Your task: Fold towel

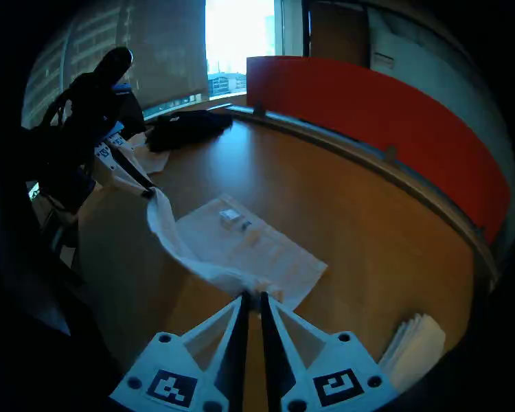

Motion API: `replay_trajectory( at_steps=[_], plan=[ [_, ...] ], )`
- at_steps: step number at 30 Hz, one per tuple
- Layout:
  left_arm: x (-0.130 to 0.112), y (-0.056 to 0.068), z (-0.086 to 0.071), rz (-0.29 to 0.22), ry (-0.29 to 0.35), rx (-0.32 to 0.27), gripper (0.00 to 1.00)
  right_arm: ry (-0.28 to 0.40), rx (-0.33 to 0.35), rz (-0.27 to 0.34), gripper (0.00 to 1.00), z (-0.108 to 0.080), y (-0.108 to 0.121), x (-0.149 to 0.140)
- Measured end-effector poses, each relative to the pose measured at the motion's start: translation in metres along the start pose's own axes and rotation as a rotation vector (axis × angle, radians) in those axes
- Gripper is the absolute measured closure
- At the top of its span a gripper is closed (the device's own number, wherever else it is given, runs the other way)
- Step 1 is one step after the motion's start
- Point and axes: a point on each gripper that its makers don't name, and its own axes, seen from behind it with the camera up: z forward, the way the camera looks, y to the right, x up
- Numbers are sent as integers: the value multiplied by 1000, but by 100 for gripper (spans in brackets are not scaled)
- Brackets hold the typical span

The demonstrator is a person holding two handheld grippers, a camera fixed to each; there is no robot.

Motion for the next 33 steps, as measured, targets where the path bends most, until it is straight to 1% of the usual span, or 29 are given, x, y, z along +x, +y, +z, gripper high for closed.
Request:
replay_trajectory(
  at_steps=[6,9,21,27,33],
  plan=[
    [9,-16,15,-30,5,19,83,-13,-13,7,88,15,17,-2],
    [13,-22,21,-36,2,29,83,-24,-20,10,88,21,24,-3],
    [10,-28,39,-29,-15,34,83,-48,-22,16,88,34,34,-8],
    [10,-34,54,-35,-16,43,83,-75,-26,23,88,45,41,-17],
    [8,-40,70,-34,-25,61,83,-94,-32,47,88,57,48,-24]
  ],
)
